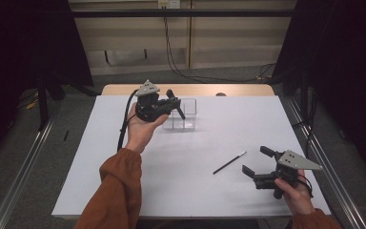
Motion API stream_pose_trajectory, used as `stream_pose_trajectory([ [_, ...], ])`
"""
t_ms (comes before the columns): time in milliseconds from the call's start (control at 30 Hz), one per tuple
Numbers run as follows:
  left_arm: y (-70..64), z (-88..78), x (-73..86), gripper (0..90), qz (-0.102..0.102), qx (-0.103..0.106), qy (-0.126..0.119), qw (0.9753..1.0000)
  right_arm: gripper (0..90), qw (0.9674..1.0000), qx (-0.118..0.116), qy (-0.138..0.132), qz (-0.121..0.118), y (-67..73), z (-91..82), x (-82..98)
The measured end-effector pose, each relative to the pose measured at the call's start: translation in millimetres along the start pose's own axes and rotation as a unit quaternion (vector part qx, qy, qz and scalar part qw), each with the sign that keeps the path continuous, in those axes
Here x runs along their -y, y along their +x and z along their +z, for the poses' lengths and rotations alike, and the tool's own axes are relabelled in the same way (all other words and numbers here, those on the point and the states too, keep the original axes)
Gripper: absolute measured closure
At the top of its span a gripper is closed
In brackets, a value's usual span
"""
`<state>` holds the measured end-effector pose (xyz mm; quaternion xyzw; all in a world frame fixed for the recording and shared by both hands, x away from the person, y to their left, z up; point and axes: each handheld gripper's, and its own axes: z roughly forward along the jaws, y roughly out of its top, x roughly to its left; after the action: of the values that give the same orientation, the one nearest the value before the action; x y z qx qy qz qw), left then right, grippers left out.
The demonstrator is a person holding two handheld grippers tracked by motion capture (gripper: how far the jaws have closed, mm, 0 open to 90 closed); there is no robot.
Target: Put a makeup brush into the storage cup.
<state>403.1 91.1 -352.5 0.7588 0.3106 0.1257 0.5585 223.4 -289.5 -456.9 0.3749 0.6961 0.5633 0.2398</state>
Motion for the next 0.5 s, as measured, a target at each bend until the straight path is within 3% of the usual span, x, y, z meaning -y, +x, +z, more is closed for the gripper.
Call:
stream_pose_trajectory([
  [167, -0.3, 14.7, -8.6, 79.4, 0.011, -0.005, 0.014, 0.9998, 0.0, 1.0, -0.001, 0.0, 0.0, -0.2, 0.3, 0.1],
  [233, -1.5, 17.5, -12.1, 79.5, 0.004, -0.001, 0.009, 0.9999, 0.0, 1.0, 0.0, -0.001, 0.0, -0.1, 0.5, 0.2],
  [300, -2.8, 21.0, -15.6, 79.4, 0.012, -0.004, 0.013, 0.9998, 0.0, 1.0, -0.002, -0.001, 0.0, -0.3, 0.6, 0.2],
  [500, 3.0, 28.2, -18.9, 79.5, 0.01, -0.005, 0.0, 0.9999, 0.0, 1.0, -0.003, -0.001, 0.001, -0.2, 0.1, 0.4],
])
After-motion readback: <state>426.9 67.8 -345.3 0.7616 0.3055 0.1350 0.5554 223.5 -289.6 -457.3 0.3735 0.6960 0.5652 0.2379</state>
